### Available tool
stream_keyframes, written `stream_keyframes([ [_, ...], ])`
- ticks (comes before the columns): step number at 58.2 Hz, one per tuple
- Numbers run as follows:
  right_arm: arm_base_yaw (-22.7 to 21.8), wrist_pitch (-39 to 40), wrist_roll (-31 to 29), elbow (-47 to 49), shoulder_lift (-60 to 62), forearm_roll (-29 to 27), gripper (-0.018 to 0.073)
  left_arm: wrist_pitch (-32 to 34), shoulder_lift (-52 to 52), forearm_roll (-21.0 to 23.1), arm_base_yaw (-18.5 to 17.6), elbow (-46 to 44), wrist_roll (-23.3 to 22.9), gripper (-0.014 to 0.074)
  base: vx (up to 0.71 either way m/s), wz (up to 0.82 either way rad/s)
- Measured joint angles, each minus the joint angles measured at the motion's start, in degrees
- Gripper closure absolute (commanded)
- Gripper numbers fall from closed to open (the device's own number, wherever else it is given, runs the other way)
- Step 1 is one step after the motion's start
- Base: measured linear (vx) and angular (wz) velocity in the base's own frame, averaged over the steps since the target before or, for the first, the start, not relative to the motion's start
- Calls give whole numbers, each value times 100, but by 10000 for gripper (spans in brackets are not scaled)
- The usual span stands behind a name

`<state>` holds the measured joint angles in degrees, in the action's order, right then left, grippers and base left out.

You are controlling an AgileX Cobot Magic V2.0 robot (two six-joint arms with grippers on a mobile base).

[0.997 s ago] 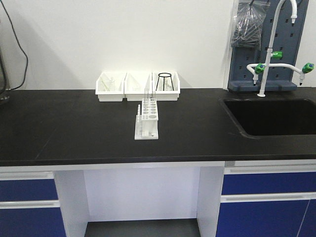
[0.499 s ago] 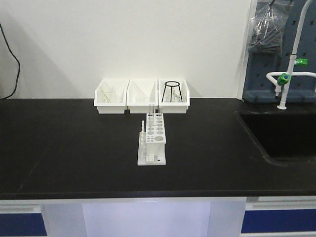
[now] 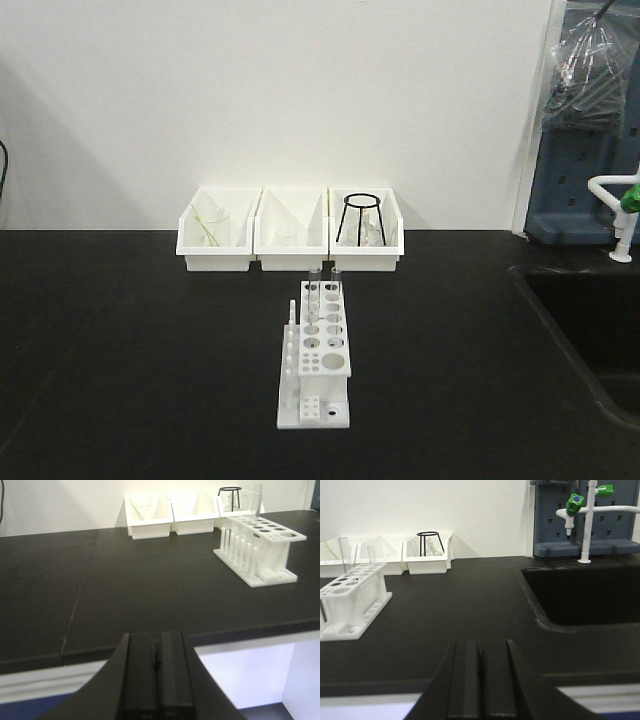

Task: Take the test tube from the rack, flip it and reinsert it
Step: 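Drive the base forward toward the white test-tube rack on the bench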

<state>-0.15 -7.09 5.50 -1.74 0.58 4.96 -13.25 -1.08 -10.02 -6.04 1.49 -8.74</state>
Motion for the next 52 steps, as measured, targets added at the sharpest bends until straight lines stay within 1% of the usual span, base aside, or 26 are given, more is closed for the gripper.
stream_keyframes([
  [33,0,7,0,0,0,0,570,0,0,0,0,0,0,602,34,2],
  [52,0,7,0,0,0,0,570,0,0,0,0,0,0,602,22,-3],
])
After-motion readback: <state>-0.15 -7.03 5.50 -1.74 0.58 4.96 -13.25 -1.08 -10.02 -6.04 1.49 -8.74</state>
